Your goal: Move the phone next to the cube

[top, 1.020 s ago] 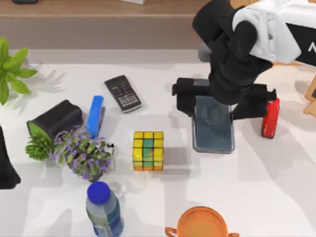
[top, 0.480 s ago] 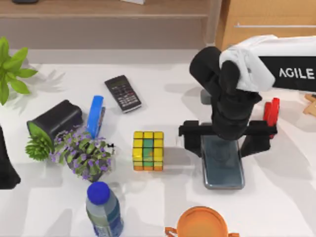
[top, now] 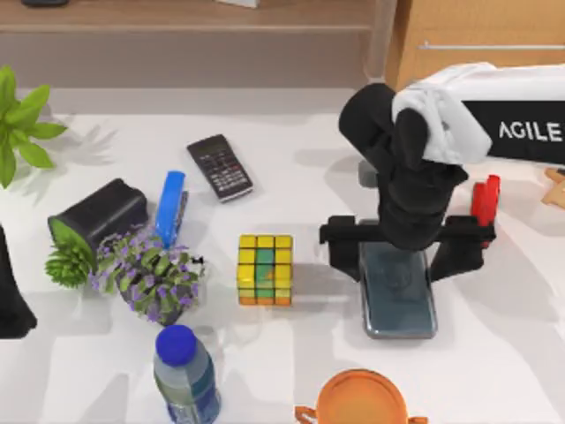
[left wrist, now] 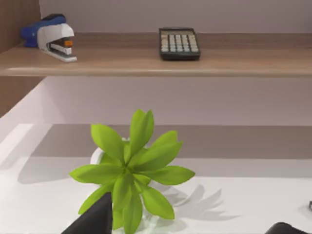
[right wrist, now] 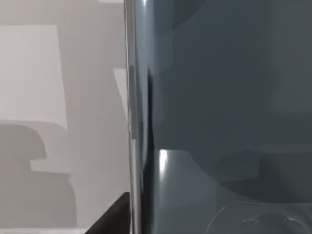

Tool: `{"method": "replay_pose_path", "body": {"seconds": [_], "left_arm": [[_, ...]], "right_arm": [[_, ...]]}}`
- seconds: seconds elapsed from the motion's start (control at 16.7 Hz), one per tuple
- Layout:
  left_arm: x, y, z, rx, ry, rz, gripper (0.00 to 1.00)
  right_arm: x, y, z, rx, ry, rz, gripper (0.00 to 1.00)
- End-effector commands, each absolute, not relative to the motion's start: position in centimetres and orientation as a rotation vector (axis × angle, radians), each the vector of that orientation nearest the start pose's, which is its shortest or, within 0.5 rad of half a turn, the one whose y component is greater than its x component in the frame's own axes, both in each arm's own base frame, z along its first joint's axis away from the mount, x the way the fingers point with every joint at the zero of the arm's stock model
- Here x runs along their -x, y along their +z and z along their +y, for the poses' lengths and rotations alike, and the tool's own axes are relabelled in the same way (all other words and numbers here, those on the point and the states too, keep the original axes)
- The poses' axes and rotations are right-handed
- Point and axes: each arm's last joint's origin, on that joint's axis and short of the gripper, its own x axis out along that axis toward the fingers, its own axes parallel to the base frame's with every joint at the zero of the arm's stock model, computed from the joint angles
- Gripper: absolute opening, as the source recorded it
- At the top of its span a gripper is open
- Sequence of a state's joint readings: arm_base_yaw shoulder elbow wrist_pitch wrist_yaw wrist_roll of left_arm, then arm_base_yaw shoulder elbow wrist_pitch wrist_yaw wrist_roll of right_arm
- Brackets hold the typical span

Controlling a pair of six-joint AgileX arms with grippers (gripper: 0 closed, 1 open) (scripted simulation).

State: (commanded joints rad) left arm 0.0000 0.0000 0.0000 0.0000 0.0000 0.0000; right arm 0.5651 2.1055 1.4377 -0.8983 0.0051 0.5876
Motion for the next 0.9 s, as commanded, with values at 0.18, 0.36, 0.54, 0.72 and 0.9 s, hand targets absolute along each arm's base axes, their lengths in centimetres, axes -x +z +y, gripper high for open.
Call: {"method": "replay_pose_path", "body": {"seconds": [0.18,0.36,0.54,0.72,0.9], "left_arm": [[-10.57,16.0,-0.12,0.0,0.0,0.0,1.0],[-10.57,16.0,-0.12,0.0,0.0,0.0,1.0],[-10.57,16.0,-0.12,0.0,0.0,0.0,1.0],[-10.57,16.0,-0.12,0.0,0.0,0.0,1.0],[-10.57,16.0,-0.12,0.0,0.0,0.0,1.0]], "right_arm": [[-32.79,12.32,21.17,-0.011,-0.011,1.565,0.53],[-32.79,12.32,21.17,-0.011,-0.011,1.565,0.75],[-32.79,12.32,21.17,-0.011,-0.011,1.565,0.98],[-32.79,12.32,21.17,-0.011,-0.011,1.565,1.0],[-32.79,12.32,21.17,-0.011,-0.011,1.565,1.0]]}}
